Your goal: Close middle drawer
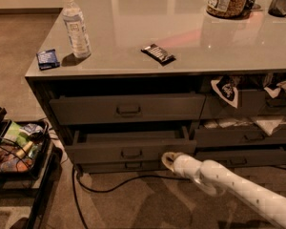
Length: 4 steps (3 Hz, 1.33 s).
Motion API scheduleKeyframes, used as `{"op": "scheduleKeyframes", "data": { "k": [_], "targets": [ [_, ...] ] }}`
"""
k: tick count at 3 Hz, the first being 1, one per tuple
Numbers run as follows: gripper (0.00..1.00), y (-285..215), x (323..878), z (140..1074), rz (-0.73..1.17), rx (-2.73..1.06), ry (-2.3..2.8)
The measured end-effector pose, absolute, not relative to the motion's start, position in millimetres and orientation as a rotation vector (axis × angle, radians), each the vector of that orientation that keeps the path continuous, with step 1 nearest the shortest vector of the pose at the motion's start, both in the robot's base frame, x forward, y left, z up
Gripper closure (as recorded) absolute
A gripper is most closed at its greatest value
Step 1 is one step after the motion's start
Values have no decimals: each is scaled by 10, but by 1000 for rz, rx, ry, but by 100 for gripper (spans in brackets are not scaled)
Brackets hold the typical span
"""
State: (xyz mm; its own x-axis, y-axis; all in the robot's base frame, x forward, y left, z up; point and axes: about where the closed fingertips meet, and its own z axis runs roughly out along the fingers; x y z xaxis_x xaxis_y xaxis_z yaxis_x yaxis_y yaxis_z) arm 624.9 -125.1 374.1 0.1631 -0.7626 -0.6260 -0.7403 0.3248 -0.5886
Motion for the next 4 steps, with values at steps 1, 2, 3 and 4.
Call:
{"op": "scheduleKeyframes", "data": {
  "k": [1,2,3,4],
  "targets": [
    [100,-1261,6642,3839,-72,-1368,1558],
    [100,-1242,6910,3899,-92,-1346,1547],
    [100,-1189,7060,3907,-83,-1338,1536],
    [100,-1189,7059,3907,-83,-1339,1536]
  ]
}}
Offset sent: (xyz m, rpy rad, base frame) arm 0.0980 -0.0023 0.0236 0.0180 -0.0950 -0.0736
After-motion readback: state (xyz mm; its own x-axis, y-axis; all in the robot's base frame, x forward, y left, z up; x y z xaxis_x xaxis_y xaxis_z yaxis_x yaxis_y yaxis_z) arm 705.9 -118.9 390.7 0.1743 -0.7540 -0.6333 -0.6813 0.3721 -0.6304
